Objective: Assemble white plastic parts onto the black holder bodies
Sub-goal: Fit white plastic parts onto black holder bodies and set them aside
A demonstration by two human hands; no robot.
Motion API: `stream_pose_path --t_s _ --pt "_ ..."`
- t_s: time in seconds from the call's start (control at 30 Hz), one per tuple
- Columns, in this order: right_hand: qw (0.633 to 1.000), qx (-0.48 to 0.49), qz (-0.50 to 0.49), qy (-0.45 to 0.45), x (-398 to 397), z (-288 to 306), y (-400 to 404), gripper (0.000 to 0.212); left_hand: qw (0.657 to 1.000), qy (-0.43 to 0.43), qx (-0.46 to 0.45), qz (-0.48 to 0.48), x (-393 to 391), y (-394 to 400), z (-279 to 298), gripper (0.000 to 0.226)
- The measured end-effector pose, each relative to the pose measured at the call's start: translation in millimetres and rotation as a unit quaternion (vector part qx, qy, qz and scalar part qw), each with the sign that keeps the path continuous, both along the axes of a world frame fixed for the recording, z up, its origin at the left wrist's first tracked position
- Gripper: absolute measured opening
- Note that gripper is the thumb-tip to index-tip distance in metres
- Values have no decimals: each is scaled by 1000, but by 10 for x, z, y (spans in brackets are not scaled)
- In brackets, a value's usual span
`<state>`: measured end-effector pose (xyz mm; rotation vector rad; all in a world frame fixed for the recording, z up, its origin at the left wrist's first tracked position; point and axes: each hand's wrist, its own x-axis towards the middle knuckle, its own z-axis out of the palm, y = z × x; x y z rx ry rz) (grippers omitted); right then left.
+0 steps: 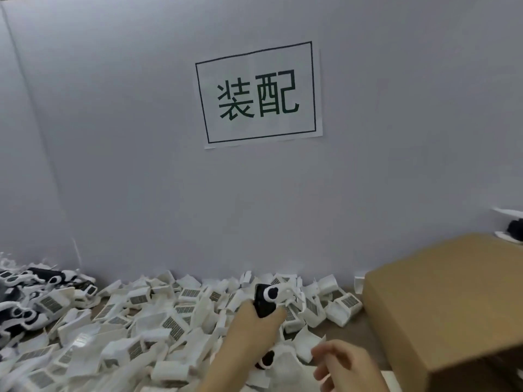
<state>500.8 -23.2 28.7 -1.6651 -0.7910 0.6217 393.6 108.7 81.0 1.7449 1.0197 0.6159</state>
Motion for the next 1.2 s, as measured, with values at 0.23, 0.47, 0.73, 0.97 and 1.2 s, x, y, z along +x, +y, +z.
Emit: stream_pose_path --t_s 0.23,0.47,0.73,0.97,1.2 --pt "998 -19 -52 20 51 -45 151 31 994 -45 -17 -97 51 155 -186 17" --pt "996 4 -88 1 116 -122 157 30 988 -62 70 -123 79 155 -265 14" --pt "976 91 -161 -115 132 5 132 48 959 57 243 -136 137 -44 -107 35" --pt "937 124 -78 -317 202 179 -36 81 914 118 385 -54 255 -244 129 32" --pt "954 2 66 -292 302 59 -11 73 842 238 456 -162 349 -376 -61 42"
